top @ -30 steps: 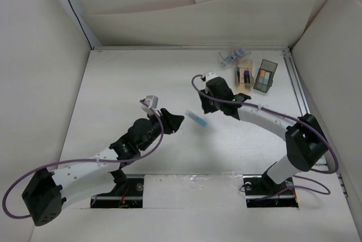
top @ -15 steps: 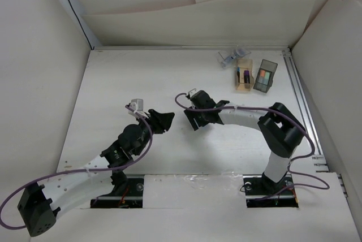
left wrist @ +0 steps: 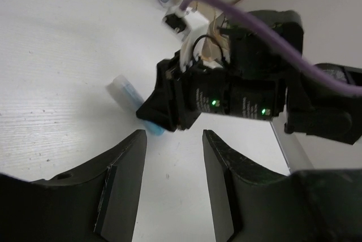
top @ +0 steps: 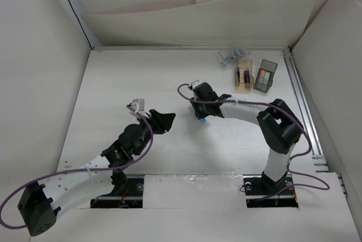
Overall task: Sort the stationery into containers
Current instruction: Pick up the stationery from the center of the board, then place the stationery in the storage box.
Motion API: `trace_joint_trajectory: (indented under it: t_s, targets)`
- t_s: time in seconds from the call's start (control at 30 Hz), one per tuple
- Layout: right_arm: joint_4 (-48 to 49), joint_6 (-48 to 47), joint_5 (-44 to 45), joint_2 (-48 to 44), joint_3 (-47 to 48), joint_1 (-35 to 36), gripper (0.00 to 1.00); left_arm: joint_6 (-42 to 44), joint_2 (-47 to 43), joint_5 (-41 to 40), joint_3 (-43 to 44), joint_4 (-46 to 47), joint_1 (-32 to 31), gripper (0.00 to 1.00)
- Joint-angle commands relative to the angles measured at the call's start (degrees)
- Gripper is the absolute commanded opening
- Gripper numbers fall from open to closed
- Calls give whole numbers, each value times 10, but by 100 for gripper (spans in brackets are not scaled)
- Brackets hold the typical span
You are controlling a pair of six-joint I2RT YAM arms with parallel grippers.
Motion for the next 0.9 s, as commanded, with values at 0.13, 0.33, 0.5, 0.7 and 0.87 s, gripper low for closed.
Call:
trace_joint_trajectory:
  t_s: [0.13,0.33,0.5,0.7,0.87]
  targets:
    - [28,24,23,-133,35,-141,3,-2,34,41,2,37,3,44]
    - [-31,54,57,-117,130,-317,7,-2,52,71,7,47,3,44]
    - [-43,73,79,-33,224,-395,7,3,78,91,18,60,3,46]
    - [-62,91,71,38,285,-458,12,9,89,101,18,60,3,50]
    - [-73,91,72,81,311,-472,15,9,95,101,24,65,3,53]
